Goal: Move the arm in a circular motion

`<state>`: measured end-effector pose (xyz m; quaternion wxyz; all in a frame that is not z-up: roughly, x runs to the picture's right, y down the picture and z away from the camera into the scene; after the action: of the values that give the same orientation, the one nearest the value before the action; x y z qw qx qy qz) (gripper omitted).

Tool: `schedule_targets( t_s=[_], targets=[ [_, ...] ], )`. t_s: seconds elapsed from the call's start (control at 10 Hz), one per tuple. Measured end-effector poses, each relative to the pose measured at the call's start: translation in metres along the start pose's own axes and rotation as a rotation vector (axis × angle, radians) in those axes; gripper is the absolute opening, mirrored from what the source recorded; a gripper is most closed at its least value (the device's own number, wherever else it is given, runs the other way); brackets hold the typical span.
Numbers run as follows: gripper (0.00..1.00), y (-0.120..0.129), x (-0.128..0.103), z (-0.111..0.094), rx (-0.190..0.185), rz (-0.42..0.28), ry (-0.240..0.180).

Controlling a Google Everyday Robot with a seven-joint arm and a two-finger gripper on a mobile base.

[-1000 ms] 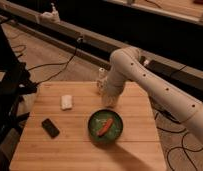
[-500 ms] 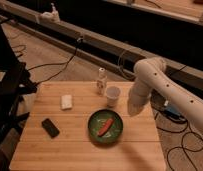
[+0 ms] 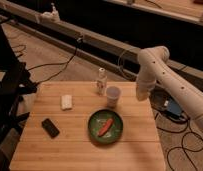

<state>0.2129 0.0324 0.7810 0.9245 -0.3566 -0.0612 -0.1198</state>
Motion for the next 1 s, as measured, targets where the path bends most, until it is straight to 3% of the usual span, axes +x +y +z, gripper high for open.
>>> schedule_targets(
  t_s=[0.2, 0.4, 0.7, 0.8, 1.0],
  targets=[
    [0.00, -0.040, -0.037, -0.012, 0.056, -0.089, -0.008],
    [0.00, -0.061, -0.094, -0.026, 0.104, -0.229, -0.044],
    [0.00, -0.030, -0.176, -0.042, 0.120, -0.447, -0.137],
    [0.00, -0.011, -0.193, -0.044, 0.112, -0.493, -0.171],
    [0.00, 0.030, -0.204, -0.042, 0.078, -0.529, -0.229]
  ],
)
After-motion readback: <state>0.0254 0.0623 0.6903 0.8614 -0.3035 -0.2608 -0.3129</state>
